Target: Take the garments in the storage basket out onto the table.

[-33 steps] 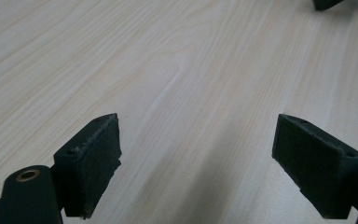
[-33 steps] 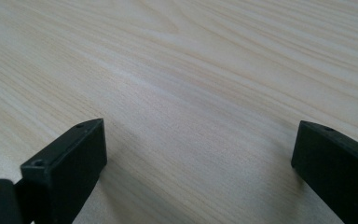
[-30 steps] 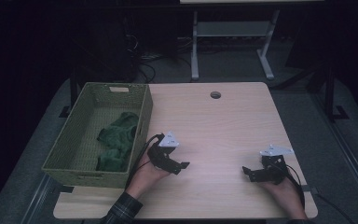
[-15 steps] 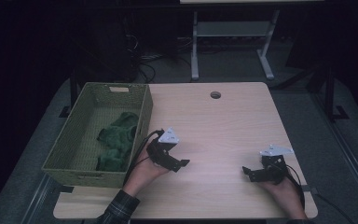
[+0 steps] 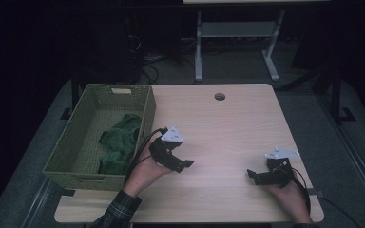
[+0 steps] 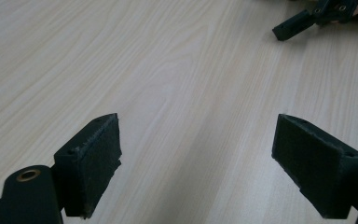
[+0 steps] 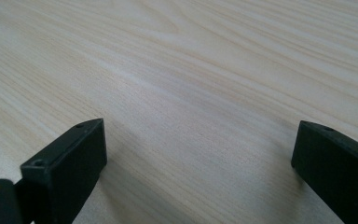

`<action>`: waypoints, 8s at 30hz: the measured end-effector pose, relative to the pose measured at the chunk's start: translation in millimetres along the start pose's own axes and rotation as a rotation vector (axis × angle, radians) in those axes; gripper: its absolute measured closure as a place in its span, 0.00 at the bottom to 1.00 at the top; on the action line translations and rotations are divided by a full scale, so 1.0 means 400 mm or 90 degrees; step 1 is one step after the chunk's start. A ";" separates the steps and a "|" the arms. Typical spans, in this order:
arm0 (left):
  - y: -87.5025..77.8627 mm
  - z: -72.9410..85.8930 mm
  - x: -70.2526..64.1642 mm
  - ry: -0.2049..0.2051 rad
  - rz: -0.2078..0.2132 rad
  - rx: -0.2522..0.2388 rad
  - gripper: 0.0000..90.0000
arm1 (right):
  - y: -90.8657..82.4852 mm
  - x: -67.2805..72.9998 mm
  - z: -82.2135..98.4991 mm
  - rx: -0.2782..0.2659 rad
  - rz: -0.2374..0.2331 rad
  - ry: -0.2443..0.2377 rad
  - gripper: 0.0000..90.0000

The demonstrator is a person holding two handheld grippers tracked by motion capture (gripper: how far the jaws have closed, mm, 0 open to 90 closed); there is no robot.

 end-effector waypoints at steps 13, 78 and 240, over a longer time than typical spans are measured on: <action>-0.024 -0.030 0.018 0.002 0.015 0.017 0.16 | 0.000 0.001 0.000 0.000 0.000 0.002 0.03; -0.363 0.107 0.197 -0.108 -0.169 0.010 0.27 | 0.000 0.001 0.000 0.000 0.000 0.002 0.03; -0.520 -0.305 0.124 -0.058 -0.079 -0.246 0.96 | 0.000 -0.002 0.000 -0.001 0.004 0.004 0.04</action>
Point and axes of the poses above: each handheld gripper's, and its own axes: y roughly forward along the jaws, z roughly out of its underside, x roughly to its left, the point moved 7 cm from there along y, roughly forward along the jaws, and after that the axes turned 6 degrees about z, right-handed, at the moved point
